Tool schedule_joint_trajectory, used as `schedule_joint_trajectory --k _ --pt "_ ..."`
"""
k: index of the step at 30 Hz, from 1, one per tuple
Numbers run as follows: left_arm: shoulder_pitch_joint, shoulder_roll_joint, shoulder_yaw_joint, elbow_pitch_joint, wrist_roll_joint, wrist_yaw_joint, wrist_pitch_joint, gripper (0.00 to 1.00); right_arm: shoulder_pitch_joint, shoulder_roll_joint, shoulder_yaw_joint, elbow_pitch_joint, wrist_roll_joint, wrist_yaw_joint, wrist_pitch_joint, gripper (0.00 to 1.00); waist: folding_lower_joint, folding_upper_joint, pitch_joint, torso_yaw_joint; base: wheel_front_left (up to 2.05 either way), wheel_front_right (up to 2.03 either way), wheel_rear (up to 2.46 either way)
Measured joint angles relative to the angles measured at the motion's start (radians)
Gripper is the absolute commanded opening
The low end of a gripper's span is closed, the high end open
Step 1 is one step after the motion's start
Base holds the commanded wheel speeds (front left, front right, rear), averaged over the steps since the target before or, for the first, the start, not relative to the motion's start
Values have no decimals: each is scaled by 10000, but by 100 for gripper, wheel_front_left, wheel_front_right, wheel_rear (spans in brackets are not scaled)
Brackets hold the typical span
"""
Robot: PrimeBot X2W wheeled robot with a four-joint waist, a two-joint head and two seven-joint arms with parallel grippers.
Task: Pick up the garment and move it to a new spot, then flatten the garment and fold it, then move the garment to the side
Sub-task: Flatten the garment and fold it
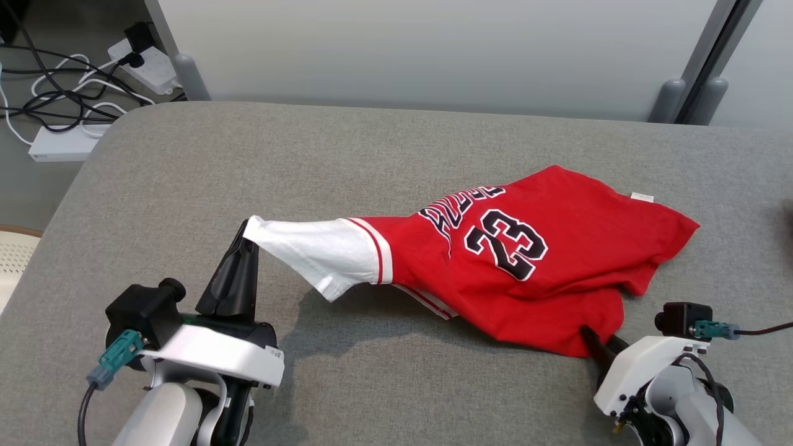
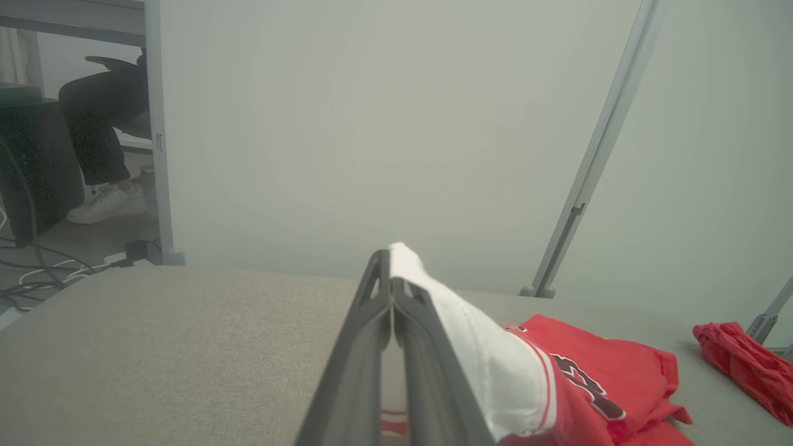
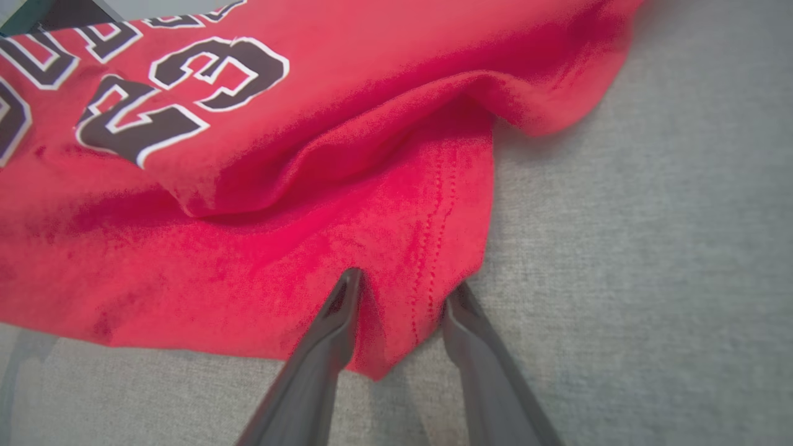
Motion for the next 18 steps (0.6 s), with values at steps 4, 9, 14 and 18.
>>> schedule_joint_trajectory --k 4,9,14,18 --pt "-216 6 -35 13 0 -2 10 0 -355 -38 708 337 479 0 -215 0 0 0 2 58 0 0 0" --pt "-234 15 -36 -105 -8 -35 10 0 -611 -713 1223 290 744 2 -861 0 0 0 -143 -25 0 0 0" --pt "-258 -100 -140 -740 -522 -364 334 0 -694 -2027 1269 -389 869 2 -1103 0 0 0 -417 -193 0 0 0" --pt "-289 -73 -418 -1417 -819 -460 991 0 -430 -3158 713 -1432 997 2 -529 0 0 0 -568 -269 0 0 0"
